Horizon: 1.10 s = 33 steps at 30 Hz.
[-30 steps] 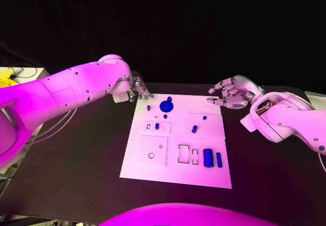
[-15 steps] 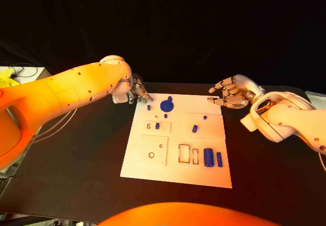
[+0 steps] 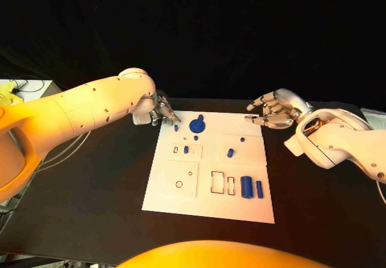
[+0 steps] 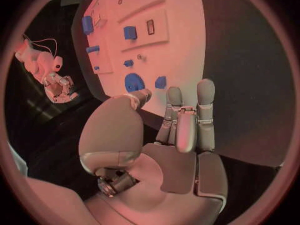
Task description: Assemble the parts on the task board
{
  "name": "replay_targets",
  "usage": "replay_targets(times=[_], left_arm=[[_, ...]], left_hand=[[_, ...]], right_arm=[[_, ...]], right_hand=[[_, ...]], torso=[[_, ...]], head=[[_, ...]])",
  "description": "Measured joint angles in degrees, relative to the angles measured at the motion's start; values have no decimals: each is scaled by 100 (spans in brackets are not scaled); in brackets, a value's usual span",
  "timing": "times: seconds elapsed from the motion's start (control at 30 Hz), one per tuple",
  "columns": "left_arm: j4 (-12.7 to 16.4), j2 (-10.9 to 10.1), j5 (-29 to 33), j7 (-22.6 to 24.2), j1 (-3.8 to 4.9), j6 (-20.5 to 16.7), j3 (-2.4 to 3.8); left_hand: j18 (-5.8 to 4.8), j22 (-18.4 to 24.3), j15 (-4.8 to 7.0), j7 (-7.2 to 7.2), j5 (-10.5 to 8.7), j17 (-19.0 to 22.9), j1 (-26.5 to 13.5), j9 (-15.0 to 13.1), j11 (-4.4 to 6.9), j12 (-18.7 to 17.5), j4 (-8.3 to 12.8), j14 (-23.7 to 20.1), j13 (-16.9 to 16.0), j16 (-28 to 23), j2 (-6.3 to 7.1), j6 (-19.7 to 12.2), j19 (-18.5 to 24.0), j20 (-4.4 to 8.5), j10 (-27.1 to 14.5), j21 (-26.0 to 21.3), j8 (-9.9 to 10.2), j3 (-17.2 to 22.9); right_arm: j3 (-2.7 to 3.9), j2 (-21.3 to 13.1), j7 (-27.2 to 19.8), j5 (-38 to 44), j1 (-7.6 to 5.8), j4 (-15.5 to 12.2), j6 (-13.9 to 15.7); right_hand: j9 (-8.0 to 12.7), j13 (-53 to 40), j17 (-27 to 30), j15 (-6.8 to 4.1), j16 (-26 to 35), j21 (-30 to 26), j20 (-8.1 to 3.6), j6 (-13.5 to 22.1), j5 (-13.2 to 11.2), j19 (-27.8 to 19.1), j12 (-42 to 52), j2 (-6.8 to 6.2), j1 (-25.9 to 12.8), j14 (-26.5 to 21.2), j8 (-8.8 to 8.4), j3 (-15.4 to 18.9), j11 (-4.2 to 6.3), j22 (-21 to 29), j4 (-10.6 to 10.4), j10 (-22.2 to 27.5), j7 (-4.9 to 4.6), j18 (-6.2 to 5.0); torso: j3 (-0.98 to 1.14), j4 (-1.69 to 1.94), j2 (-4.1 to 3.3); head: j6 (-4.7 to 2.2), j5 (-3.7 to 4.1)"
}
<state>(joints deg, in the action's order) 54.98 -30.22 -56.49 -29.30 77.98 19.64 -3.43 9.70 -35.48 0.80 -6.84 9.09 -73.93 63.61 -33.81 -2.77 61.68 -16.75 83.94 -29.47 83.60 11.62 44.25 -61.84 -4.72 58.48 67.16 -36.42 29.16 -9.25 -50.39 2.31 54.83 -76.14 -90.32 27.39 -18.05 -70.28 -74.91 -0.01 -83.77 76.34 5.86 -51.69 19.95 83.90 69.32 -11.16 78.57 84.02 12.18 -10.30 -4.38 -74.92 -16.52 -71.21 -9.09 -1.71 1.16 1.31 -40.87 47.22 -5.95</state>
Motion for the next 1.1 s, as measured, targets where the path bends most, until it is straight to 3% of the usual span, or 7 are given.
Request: replay_targets(times=[0.53, 0.77, 0.97, 1.1], left_arm=[[0, 25, 72, 0, -50, 84, -38], [38, -5, 83, 0, -52, 96, -40], [78, -31, 87, 0, -52, 92, -40], [106, -43, 91, 0, -53, 82, -40]], left_hand=[[0, -35, 0, 20, 0, -30, 0, 0, 22, 0, 0, 0, 5, 26, 0, 61, 0, 0, 22, 36, -55, -32], [0, -64, 43, 51, 0, -36, 77, -32, 42, 21, 0, 1, 19, 26, -76, 92, 0, 0, 42, 65, -118, -32], [0, -86, 67, 94, 0, -39, 202, -114, 63, 21, 19, 20, 38, 26, -202, 135, -20, 20, 61, 86, -275, 55], [0, -141, 115, 136, 0, -57, 452, -289, 146, 21, 32, 11, 62, 60, -279, 171, -51, 52, 82, 130, -504, 292]], right_arm=[[0, 6, -1, 0, 0, 0, 0], [2, 4, -1, 0, 0, 3, 0], [1, 4, -1, 0, 0, 5, 0], [0, 6, -1, 0, 0, 7, 0]], right_hand=[[0, 11, 0, 0, 0, 0, 0, 0, 0, 0, 0, 0, 0, 0, 44, -56, 0, 1, -6, 0, 0, 0], [0, 11, 0, 0, 0, 0, 0, 0, 0, 0, 0, 0, 0, 0, 44, -56, 0, -3, -6, 0, 0, 0], [0, 11, 0, 0, 0, 0, 0, 0, 0, 0, 0, 0, 0, 0, 44, -56, 0, -3, -6, 0, 0, 0], [0, 10, 1, 0, 0, 0, 0, 0, 0, 0, 0, 0, 0, 0, 44, -56, 0, -3, -6, 0, 0, 0]], torso=[[-1, 0, -5], [-1, -1, -7], [-2, -1, -7], [-1, -3, -5]], head=[[12, 3], [16, -1], [30, 8], [37, 9]])
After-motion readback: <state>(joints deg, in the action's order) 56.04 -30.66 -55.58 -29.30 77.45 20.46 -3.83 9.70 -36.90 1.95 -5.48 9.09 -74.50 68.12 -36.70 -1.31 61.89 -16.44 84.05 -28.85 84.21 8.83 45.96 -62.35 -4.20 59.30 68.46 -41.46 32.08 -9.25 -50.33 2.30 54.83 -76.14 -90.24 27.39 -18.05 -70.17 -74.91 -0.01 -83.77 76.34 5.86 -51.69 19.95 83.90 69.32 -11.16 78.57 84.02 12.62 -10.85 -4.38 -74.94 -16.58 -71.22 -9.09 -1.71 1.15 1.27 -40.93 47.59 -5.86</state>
